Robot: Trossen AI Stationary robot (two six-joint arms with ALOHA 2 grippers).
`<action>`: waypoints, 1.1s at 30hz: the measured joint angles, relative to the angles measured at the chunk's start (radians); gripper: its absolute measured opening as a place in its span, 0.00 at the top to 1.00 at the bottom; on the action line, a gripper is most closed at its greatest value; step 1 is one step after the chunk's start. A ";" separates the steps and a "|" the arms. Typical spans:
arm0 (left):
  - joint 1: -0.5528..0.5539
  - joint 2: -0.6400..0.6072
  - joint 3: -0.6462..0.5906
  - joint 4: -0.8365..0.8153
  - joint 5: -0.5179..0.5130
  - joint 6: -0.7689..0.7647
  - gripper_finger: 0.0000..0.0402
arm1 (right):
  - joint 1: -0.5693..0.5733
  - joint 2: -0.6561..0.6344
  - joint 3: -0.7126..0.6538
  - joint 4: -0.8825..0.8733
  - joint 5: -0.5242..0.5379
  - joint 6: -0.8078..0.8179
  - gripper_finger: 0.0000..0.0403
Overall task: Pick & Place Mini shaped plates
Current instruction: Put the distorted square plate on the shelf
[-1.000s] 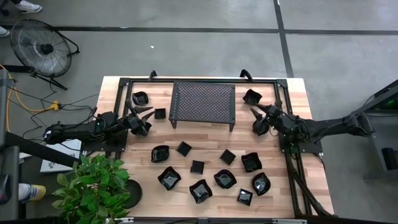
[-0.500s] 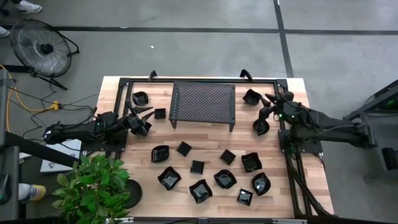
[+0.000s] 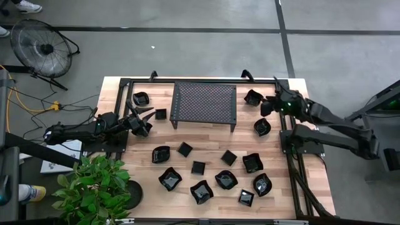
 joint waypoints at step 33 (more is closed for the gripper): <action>0.000 0.000 0.000 0.000 -0.001 0.000 0.77 | -0.146 0.608 0.182 -0.208 -0.174 -1.353 0.65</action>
